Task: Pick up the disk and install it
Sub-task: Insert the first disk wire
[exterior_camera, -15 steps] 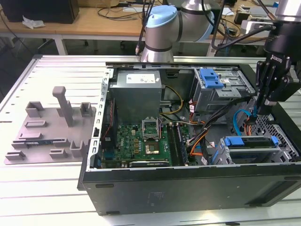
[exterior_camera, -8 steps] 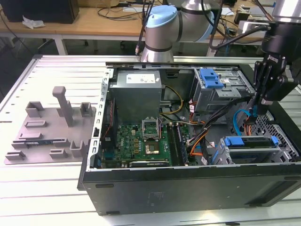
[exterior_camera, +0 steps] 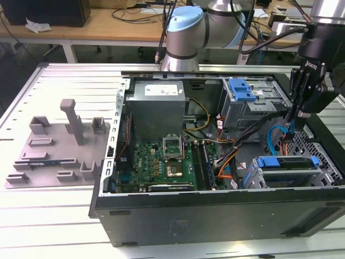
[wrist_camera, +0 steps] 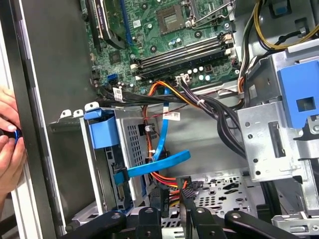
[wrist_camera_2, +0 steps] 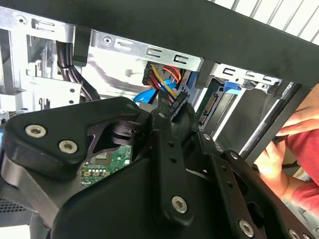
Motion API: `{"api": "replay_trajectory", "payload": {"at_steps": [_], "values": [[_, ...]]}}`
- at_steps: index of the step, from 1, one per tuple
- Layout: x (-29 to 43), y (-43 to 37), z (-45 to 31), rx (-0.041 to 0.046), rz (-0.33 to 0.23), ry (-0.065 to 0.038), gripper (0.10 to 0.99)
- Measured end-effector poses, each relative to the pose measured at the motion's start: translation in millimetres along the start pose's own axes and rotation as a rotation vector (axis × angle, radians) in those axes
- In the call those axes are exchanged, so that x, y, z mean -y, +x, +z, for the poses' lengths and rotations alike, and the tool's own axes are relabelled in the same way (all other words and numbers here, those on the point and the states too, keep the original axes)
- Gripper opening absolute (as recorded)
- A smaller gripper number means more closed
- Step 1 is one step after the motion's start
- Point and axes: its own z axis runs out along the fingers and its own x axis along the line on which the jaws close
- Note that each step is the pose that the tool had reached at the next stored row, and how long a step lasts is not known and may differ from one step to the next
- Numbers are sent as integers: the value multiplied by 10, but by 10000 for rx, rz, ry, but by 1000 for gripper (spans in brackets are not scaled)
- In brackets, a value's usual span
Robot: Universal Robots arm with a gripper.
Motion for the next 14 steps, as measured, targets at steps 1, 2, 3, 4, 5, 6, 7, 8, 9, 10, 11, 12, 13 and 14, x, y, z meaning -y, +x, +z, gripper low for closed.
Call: {"api": "replay_trajectory", "payload": {"at_steps": [1,2,3,4,5,6,7,8,9,10,11,12,13,14], "values": [[8,-2,3,-26,4,-18,290],[11,-3,10,-37,11,-26,290],[11,-5,24,-43,15,-27,290],[11,-9,34,-51,19,-27,290],[11,-14,50,-57,23,-27,290],[11,-16,56,-66,24,-27,290],[11,-17,59,-93,22,-29,290],[12,-18,59,-125,20,-34,290],[12,-18,59,-176,15,-40,290],[12,-18,60,-288,13,-46,290],[12,-18,60,-436,10,-48,290],[12,-18,60,-593,9,-43,290],[11,-23,58,-806,15,-16,290],[9,-34,55,-871,18,-2,290]]}}
